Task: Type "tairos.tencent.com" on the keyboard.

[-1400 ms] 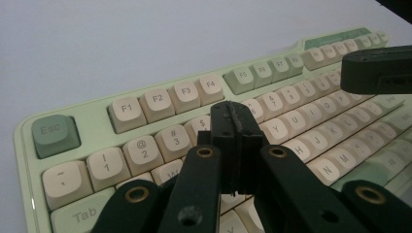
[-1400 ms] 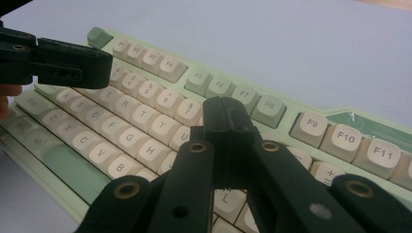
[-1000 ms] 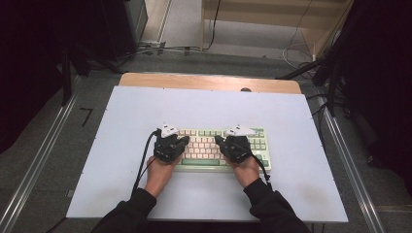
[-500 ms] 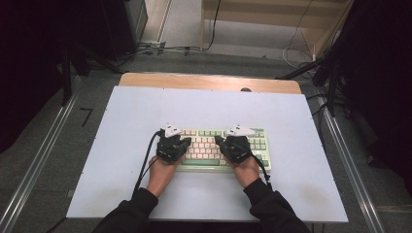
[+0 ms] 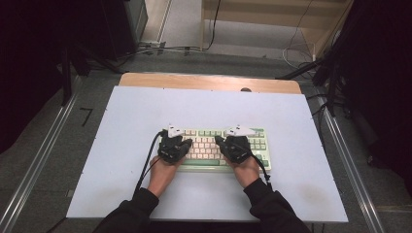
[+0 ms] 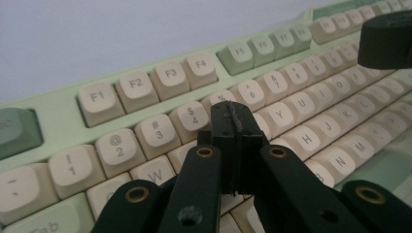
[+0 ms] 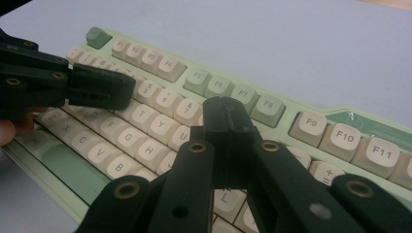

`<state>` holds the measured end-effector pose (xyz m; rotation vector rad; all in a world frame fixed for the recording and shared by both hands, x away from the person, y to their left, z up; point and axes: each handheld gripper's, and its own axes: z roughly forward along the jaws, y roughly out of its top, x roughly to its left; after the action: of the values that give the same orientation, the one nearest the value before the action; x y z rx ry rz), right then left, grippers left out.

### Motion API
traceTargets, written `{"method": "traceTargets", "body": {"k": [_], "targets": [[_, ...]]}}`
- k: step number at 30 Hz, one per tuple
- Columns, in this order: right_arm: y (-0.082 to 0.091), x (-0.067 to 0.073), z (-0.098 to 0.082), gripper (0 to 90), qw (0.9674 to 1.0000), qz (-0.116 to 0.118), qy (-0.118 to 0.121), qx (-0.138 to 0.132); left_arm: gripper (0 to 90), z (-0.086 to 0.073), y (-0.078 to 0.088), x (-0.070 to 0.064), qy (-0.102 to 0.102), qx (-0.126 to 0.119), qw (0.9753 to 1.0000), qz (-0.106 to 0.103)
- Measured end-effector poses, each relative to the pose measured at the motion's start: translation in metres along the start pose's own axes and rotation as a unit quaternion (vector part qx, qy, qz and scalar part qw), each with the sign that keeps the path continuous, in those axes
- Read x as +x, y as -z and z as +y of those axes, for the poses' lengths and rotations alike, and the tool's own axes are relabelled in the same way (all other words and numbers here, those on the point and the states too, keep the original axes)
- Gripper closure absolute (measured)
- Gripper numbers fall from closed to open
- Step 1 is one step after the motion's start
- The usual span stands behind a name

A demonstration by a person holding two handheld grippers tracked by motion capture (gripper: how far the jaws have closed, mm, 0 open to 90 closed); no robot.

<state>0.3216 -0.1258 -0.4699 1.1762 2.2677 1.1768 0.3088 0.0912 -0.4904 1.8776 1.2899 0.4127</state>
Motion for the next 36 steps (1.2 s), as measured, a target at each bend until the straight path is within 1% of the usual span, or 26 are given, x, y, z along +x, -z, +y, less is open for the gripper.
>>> {"method": "traceTargets", "body": {"k": [1,5,7,16,19,33,36], "targets": [[0.0,0.0,0.0,87.2,1.0,0.0,0.0,0.0,90.0,0.0,0.001,0.0,0.001,-0.001,1.0,-0.002],[0.001,0.0,0.0,87.2,1.0,0.0,-0.001,-0.002,90.0,0.002,0.008,-0.001,0.003,-0.027,0.9996,-0.003],[0.001,-0.001,0.0,87.2,1.0,-0.001,-0.002,-0.001,90.0,0.003,0.01,0.0,0.005,-0.031,0.9995,-0.005],[0.002,-0.003,-0.001,87.2,1.0,-0.004,-0.004,-0.001,90.0,0.003,0.016,0.003,0.015,-0.038,0.9991,-0.008],[0.002,-0.004,-0.001,87.2,1.0,-0.005,-0.003,0.0,90.0,0.002,0.018,0.005,0.017,-0.037,0.9991,-0.008],[0.0,-0.005,-0.004,87.2,0.9999,-0.007,-0.004,0.006,90.0,0.0,0.022,0.006,0.02,-0.038,0.999,-0.014],[0.0,-0.004,-0.004,87.2,0.9999,-0.008,-0.004,0.008,90.0,0.0,0.023,0.006,0.022,-0.039,0.9989,-0.012]]}}
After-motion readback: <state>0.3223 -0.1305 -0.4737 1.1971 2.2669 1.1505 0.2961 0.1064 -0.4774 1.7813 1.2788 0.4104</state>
